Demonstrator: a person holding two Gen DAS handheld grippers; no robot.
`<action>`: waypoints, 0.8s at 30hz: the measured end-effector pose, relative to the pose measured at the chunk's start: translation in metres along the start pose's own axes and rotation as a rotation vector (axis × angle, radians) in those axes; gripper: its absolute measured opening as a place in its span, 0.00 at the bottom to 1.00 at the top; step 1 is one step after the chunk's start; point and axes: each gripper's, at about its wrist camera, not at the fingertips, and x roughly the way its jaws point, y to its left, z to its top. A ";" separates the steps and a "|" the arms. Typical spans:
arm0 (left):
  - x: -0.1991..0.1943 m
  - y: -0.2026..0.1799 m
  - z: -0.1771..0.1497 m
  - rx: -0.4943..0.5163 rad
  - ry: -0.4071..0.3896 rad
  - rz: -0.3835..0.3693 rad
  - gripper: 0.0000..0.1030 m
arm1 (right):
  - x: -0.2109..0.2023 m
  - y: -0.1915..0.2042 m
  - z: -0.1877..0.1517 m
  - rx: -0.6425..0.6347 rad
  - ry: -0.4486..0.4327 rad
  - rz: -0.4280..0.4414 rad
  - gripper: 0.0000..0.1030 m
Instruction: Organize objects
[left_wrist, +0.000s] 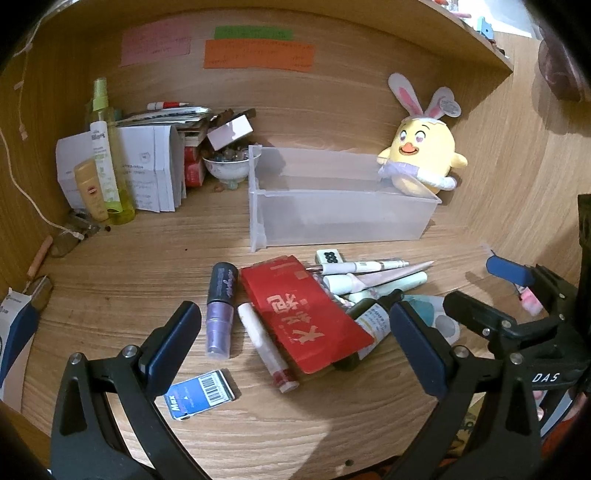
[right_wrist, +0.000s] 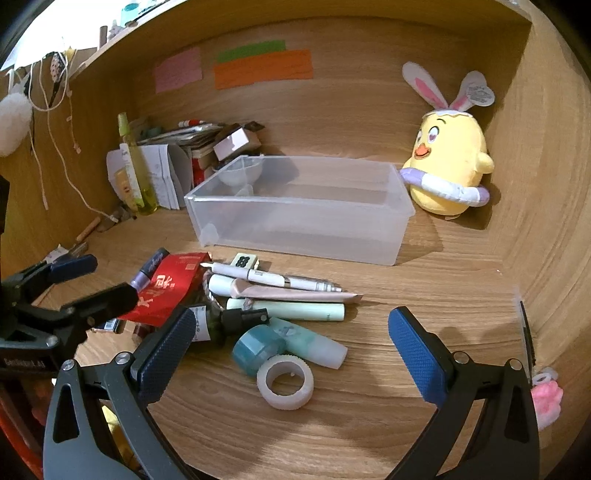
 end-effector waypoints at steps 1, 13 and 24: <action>0.000 0.002 0.000 -0.004 -0.001 0.002 1.00 | 0.003 0.000 -0.001 -0.006 0.009 0.001 1.00; 0.020 0.058 0.008 -0.085 0.042 0.107 0.82 | 0.030 -0.010 -0.021 0.000 0.116 0.023 0.97; 0.064 0.079 0.019 -0.102 0.165 0.103 0.67 | 0.031 -0.014 -0.034 -0.001 0.175 0.074 0.60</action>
